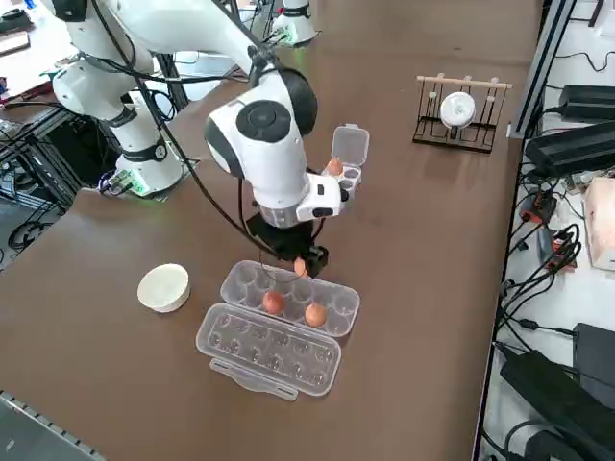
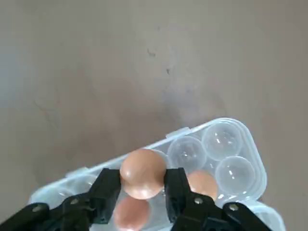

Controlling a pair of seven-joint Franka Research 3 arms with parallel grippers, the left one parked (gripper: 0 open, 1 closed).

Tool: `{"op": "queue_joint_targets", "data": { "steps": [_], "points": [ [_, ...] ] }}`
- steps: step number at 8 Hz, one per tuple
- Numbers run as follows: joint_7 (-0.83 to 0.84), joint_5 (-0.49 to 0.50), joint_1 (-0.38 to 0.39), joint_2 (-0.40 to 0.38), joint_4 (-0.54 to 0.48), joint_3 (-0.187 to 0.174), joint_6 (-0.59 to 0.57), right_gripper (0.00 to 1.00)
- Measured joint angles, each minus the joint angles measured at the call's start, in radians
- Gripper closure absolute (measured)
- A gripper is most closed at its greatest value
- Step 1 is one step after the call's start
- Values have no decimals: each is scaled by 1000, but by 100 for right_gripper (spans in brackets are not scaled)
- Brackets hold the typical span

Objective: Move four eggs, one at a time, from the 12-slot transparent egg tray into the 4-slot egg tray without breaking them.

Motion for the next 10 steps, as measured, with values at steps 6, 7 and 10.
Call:
{"op": "queue_joint_targets", "data": {
  "steps": [6,7,10],
  "points": [
    [662,1,219,-77,-2,14,-131,45],
    [777,2,272,-77,-3,16,-131,45],
    [1120,2,452,-77,-20,19,-106,45]
  ]
}}
